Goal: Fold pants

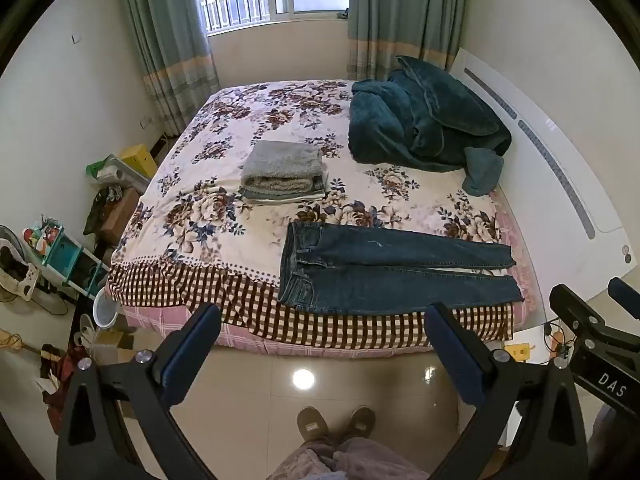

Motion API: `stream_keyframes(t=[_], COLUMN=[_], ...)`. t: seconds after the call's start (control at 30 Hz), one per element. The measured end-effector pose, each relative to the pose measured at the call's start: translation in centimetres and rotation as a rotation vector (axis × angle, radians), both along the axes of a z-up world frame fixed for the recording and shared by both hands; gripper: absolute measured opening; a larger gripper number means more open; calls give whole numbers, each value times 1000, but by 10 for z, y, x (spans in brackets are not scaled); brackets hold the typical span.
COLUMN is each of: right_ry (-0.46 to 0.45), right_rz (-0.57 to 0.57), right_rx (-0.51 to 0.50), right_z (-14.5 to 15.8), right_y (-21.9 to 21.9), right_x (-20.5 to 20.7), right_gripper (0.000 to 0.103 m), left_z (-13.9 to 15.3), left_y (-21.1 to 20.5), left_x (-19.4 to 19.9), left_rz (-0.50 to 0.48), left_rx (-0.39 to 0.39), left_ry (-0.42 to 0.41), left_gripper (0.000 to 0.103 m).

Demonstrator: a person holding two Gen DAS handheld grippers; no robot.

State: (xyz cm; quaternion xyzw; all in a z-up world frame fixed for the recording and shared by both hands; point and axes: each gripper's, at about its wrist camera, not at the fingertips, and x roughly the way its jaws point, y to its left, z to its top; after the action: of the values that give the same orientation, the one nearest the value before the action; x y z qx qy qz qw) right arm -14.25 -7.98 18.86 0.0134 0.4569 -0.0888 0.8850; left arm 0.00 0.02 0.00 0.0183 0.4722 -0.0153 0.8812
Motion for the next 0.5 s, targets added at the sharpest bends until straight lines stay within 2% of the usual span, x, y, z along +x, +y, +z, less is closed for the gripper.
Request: stream_keyframes(t=[0.5], right_ry=[-3], right_rz=[3], right_rx=[0], right_z=[0], right_y=[1], right_x=[0], right_gripper=[103], left_z=[-1], left_y=[-1], left_x=[1], left_rz=[-9], left_rx=[-5], left_ry=[1], left_gripper=[103])
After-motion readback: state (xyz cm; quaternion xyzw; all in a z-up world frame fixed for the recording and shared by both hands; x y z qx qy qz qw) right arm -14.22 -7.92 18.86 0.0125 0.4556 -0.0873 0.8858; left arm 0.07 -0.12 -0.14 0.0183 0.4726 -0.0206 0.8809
